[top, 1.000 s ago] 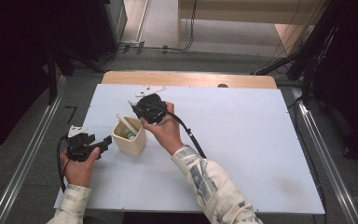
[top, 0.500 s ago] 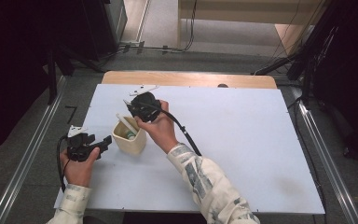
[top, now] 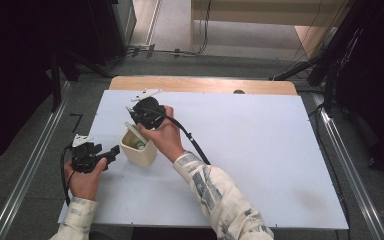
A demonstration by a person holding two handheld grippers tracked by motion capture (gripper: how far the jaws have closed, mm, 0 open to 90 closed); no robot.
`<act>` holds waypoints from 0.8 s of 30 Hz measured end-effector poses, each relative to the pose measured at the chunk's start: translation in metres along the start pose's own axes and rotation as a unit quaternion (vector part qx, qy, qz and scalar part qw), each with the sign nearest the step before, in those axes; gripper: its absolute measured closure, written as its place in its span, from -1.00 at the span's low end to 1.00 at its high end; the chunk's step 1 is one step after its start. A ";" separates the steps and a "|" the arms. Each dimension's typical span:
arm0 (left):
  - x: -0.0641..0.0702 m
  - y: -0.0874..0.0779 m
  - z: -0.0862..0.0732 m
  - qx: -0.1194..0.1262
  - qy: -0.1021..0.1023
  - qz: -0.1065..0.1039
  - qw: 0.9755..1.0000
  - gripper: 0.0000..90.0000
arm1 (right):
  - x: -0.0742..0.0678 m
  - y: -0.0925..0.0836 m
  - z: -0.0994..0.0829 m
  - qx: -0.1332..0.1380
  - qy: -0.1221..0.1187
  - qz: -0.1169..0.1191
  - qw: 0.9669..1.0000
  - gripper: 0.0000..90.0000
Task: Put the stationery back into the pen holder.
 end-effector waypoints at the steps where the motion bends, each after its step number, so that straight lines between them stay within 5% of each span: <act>1: 0.000 0.000 0.000 0.000 0.000 0.000 1.000 -0.33 | -0.001 0.001 0.001 -0.001 0.000 0.001 1.000 0.75; 24: 0.000 0.001 0.000 0.000 -0.001 -0.002 1.000 -0.33 | -0.004 0.016 0.015 -0.003 0.007 0.000 1.000 0.75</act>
Point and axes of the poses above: each handheld gripper's, and its own axes: y roughly forward along the jaws, z roughly out of its top, x roughly to its right, the point moved 9 cm from there along y, roughly forward along the jaws, and after that the axes turned 1 degree about x, right-handed, at the moved point
